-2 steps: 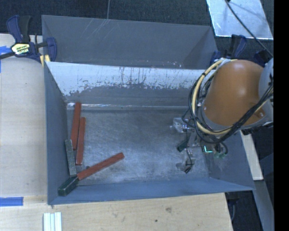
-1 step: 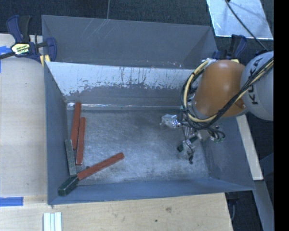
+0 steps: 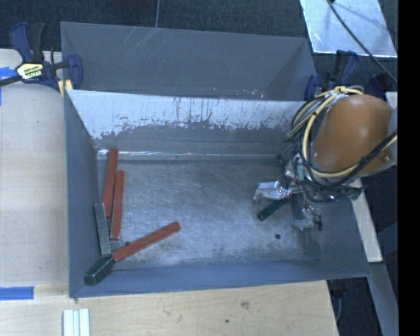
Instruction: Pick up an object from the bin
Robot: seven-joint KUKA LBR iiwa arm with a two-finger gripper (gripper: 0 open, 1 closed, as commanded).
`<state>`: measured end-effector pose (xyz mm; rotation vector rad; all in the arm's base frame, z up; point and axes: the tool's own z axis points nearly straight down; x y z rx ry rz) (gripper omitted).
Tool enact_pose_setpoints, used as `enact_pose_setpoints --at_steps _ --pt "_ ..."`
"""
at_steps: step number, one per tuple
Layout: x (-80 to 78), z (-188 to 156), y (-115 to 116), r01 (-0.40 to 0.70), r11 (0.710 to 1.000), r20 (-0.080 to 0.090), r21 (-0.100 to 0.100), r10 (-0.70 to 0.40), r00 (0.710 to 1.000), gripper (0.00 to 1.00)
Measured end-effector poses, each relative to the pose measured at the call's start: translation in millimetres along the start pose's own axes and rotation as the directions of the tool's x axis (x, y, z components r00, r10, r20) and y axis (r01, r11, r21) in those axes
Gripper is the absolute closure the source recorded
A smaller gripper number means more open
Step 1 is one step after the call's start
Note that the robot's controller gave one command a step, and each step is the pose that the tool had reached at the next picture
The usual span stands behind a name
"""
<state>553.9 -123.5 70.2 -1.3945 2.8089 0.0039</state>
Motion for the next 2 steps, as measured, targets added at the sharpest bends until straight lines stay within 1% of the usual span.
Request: enact_pose_setpoints --at_steps 1,2 --pt "0.2 -1.0 -1.1 0.0 1.0 -0.001 0.002 0.0 1.0 1.0" --pt "-10.6 -167.9 15.2 0.022 1.0 0.0 0.01 -0.022 1.0 1.0"
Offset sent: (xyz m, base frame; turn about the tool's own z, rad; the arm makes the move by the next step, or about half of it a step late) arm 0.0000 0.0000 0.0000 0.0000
